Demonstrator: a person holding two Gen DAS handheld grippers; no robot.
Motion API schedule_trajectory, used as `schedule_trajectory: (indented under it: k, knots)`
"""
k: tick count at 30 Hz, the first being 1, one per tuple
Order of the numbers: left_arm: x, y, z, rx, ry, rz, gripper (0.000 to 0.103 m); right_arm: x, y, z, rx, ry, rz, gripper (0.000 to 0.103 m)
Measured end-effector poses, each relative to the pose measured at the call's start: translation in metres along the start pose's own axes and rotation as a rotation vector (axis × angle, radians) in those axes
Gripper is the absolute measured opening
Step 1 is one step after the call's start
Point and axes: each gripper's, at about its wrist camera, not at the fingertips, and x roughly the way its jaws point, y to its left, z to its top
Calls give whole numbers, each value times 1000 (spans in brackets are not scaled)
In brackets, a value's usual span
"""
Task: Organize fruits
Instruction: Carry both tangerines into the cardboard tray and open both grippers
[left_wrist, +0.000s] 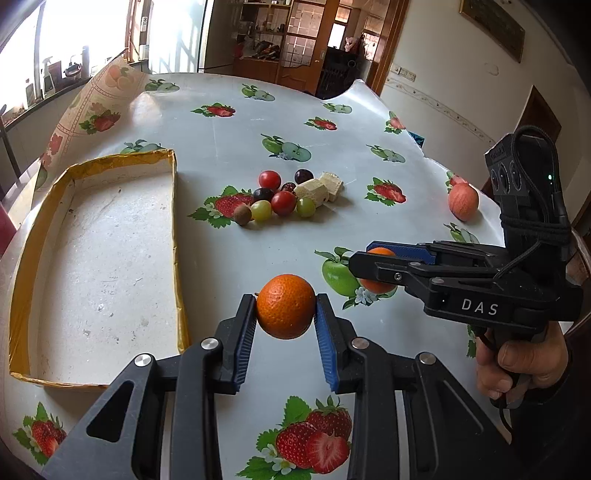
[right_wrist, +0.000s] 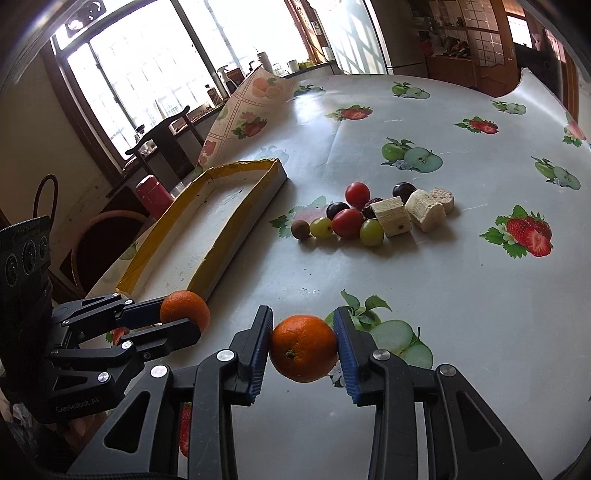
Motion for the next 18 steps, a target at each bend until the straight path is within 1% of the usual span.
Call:
schedule_trajectory:
  k: [12,18]
  knots:
    - [-17,25,-11,-33,-12,16,29,11,33,-1,-27,8,25,35]
    - [-24,40,-13,-56,-25,37,29,16,49,0,-51,12,37,35]
